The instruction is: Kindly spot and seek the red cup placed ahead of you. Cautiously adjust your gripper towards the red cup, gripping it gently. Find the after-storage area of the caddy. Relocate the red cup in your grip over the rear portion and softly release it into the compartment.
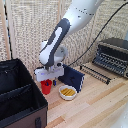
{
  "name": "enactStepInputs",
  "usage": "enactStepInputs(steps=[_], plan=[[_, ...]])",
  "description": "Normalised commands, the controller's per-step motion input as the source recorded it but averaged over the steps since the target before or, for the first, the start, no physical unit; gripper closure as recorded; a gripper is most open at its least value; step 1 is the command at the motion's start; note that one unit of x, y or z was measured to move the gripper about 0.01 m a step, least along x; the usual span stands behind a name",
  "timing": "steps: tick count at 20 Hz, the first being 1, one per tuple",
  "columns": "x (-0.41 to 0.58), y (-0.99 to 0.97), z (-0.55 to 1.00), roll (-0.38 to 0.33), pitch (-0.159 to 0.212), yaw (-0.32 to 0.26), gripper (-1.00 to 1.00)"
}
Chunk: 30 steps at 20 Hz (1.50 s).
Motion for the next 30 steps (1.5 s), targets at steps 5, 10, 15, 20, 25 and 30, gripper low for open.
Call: enactStepInputs(steps=[5,10,15,20,25,30], plan=[[-0.01,0.16,0.51,0.0,-0.058,-0.206,1.0],[0.018,0.01,0.89,0.022,0.003,-0.215,1.0],[0.077,0.0,0.93,0.022,0.064,-0.199,1.0],[0.17,0.01,0.93,0.001,0.084,-0.182,1.0],[0.177,0.26,0.78,0.014,0.092,-0.144,1.0],[0.214,0.6,0.84,0.0,0.045,-0.078,1.0]])
